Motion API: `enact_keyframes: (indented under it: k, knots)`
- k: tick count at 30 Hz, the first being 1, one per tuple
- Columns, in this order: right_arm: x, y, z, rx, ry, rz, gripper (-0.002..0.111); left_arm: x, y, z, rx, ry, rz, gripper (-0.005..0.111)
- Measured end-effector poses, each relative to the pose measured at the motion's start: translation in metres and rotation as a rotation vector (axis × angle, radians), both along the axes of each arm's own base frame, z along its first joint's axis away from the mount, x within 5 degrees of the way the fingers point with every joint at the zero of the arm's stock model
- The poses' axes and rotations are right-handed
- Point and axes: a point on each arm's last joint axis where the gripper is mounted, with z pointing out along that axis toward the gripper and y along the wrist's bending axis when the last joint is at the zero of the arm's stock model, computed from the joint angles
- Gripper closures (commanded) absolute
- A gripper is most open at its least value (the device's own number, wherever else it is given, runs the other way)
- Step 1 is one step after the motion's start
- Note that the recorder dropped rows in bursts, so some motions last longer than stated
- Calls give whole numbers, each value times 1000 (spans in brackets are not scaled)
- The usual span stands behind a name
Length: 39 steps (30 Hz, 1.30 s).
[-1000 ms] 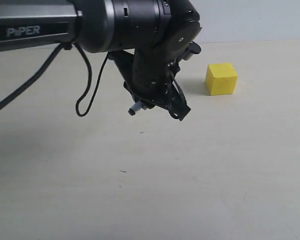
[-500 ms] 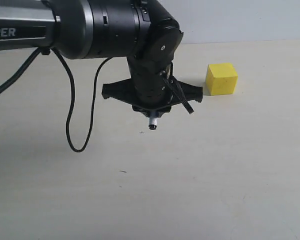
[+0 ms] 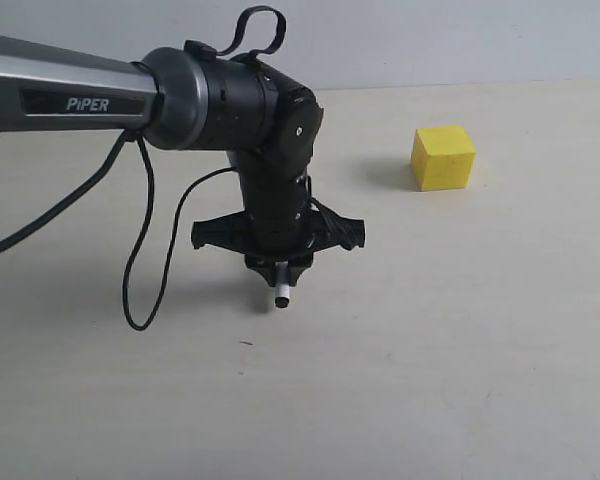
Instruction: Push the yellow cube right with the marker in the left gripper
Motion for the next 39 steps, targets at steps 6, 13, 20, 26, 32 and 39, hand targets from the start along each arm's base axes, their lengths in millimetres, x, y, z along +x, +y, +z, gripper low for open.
enact_keyframes:
  k: [6,13,20,26,32,39]
  knots:
    - [0,0,0,0,0,0,108,2,2,-7,0,19,16,107]
    - [0,0,0,0,0,0,108,6,7,-7,-15,48,54,107]
    - [0,0,0,0,0,0,108,5,7,-7,-21,62,63,107]
    - [0,0,0,0,0,0,108,3,7,-7,-16,78,68,97]
    - [0,0,0,0,0,0,108,2,8,-7,-7,87,53,60]
    - [0,0,0,0,0,0,108,2,8,-7,-6,87,38,18]
